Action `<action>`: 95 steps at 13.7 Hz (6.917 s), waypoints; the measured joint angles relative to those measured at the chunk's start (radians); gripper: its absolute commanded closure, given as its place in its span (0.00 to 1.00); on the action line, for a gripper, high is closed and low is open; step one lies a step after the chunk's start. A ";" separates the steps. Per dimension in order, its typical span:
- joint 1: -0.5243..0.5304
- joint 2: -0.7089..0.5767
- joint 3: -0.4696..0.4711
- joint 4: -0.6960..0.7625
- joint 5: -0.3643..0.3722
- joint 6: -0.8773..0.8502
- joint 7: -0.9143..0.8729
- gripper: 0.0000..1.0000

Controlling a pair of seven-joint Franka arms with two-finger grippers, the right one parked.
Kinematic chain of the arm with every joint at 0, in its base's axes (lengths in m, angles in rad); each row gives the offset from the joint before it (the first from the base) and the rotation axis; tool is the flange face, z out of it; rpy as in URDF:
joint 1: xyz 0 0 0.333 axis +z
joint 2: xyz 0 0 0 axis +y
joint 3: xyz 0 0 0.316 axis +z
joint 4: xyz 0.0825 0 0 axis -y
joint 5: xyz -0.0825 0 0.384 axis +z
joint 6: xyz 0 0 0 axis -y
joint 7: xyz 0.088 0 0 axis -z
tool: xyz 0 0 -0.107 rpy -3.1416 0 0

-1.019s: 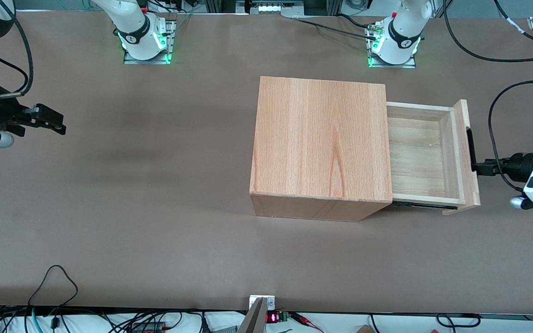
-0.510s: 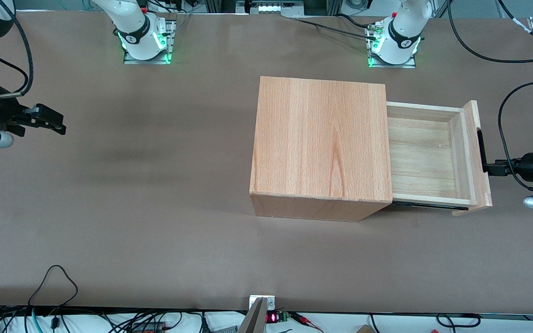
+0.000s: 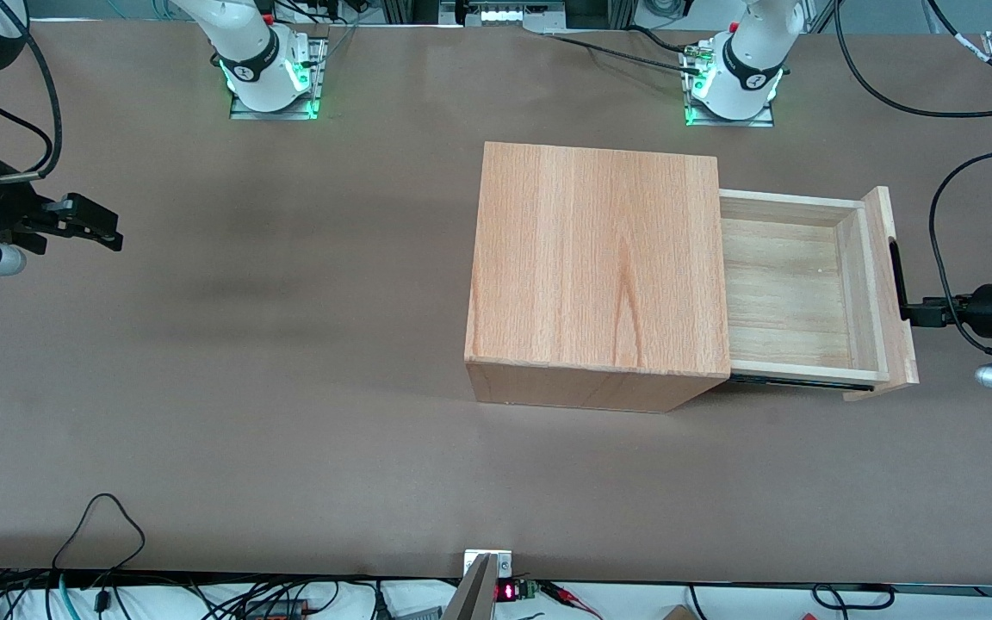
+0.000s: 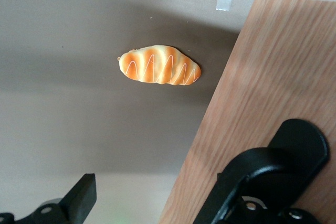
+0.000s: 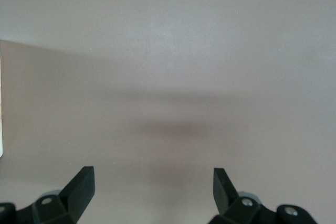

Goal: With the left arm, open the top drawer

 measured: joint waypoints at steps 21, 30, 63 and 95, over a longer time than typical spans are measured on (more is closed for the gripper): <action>0.000 0.003 -0.016 0.061 0.015 0.025 0.051 0.00; 0.001 0.008 -0.018 0.151 0.015 -0.028 0.051 0.00; -0.253 -0.347 -0.012 0.072 0.124 -0.090 -0.036 0.00; -0.246 -0.569 -0.022 -0.215 0.136 0.033 -0.102 0.00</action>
